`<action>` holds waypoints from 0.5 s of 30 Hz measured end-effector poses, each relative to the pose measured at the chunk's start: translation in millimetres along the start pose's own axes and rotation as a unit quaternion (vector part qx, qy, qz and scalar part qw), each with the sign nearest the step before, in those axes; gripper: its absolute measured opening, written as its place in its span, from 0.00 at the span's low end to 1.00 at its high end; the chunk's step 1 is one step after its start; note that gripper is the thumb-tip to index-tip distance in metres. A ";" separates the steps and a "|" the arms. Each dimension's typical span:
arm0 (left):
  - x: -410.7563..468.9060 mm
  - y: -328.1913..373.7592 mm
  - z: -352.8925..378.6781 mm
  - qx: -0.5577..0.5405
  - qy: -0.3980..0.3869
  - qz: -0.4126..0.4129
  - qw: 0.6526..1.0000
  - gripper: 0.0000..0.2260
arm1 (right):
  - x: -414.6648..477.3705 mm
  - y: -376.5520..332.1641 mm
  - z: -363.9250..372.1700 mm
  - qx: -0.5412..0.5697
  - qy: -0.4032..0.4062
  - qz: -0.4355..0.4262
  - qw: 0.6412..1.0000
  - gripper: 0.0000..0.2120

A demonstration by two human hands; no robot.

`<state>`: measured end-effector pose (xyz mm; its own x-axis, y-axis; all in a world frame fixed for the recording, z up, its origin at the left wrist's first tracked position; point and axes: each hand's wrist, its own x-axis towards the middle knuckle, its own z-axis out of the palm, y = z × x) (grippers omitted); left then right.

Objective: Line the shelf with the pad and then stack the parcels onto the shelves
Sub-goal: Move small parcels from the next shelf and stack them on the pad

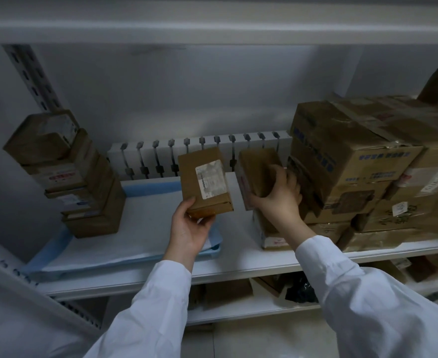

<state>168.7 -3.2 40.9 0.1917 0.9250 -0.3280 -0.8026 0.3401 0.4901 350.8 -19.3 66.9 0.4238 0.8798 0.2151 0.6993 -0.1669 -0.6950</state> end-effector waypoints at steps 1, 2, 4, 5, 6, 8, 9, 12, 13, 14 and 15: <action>-0.5 3.7 -1.3 -0.004 -0.004 0.006 1.000 0.10 | 1.1 -1.7 2.8 0.088 0.004 0.001 0.996 0.38; -0.3 7.6 -3.2 -0.009 -0.008 0.012 1.000 0.09 | 1.7 -3.3 6.6 0.165 0.005 0.009 0.986 0.37; 1.1 17.7 -10.0 -0.021 -0.012 0.021 0.999 0.10 | 0.3 -10.7 15.3 0.275 -0.010 0.041 0.961 0.36; 1.5 20.6 -11.6 -0.024 -0.013 0.023 0.999 0.10 | 0.4 -11.6 17.4 0.319 -0.022 0.066 0.945 0.36; 2.0 23.9 -14.5 -0.024 -0.010 0.025 0.999 0.11 | 0.7 -13.6 19.6 0.361 -0.037 0.094 0.927 0.37; 3.0 32.5 -21.9 -0.026 -0.002 0.031 0.999 0.11 | 2.4 -18.1 26.1 0.447 -0.076 0.151 0.878 0.36; 2.6 37.2 -25.0 -0.030 0.002 0.033 0.999 0.11 | 3.0 -21.5 29.1 0.488 -0.100 0.169 0.851 0.34; 2.7 50.1 -35.9 -0.036 0.017 0.040 0.998 0.11 | 3.5 -32.7 38.0 0.586 -0.170 0.190 0.769 0.21; 3.2 53.5 -38.7 -0.036 0.025 0.039 0.998 0.11 | 2.8 -37.4 40.2 0.609 -0.184 0.202 0.745 0.18; 4.1 58.2 -42.4 -0.033 0.032 0.040 0.998 0.11 | 3.2 -41.8 44.8 0.622 -0.191 0.220 0.727 0.17; 4.3 62.0 -44.6 -0.029 0.038 0.038 0.998 0.11 | 4.0 -45.8 48.7 0.633 -0.193 0.240 0.711 0.18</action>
<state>94.6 14.3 33.8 0.0875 0.9314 -0.3533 -0.8453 0.2571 0.4684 292.5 13.5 66.3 0.0783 0.9542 -0.2888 -0.6532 -0.1698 -0.7379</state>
